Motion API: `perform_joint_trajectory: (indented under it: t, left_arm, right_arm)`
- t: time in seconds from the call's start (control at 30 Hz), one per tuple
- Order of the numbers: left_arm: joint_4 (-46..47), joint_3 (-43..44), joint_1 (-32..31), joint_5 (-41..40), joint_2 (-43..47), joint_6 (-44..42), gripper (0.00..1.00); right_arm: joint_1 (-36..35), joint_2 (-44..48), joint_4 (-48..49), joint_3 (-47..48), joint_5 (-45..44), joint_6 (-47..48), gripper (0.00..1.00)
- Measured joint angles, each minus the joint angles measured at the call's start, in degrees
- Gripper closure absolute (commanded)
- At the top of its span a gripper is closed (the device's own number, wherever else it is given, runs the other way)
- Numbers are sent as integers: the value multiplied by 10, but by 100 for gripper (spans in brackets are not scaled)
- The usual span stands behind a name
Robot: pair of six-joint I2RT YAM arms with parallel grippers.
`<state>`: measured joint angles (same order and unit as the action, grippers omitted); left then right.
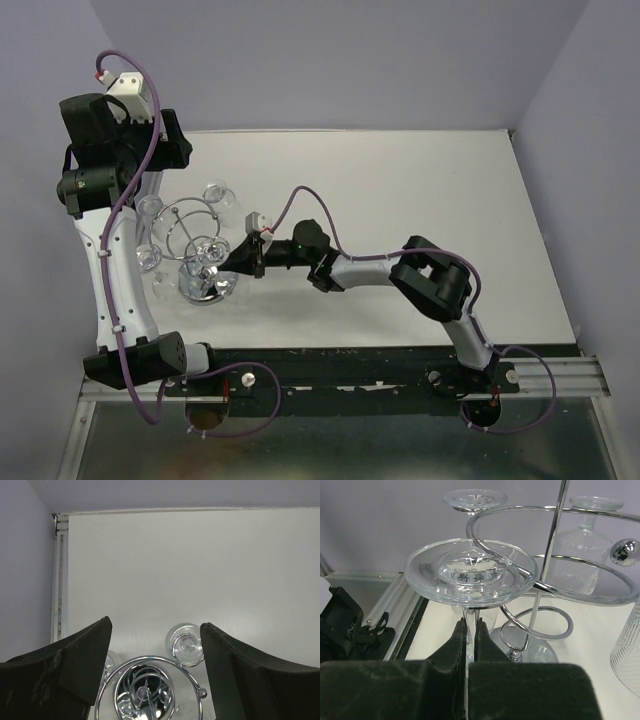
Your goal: Take the wine glass off the wine glass rack
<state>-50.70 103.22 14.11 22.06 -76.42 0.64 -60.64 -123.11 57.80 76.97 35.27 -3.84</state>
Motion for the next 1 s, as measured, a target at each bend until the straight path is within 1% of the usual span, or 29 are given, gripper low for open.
perform_joint_trajectory:
  t: [0.1, 0.27, 0.43, 1.0]
  left_arm:
    - [0, -5, -1, -3, 0, 0, 13]
    - [0, -10, -3, -4, 0, 0, 13]
    - [0, -11, -3, -4, 3, 0, 13]
    - [1, -18, -5, -4, 13, 0, 13]
  right_arm:
    - [0, 6, 4, -11, -7, 3, 99]
    - [-1, 28, 2, -31, -47, 13, 99]
    - [-1, 46, 5, -55, -76, 39, 99]
    - [-1, 112, 22, -143, -74, 103, 99]
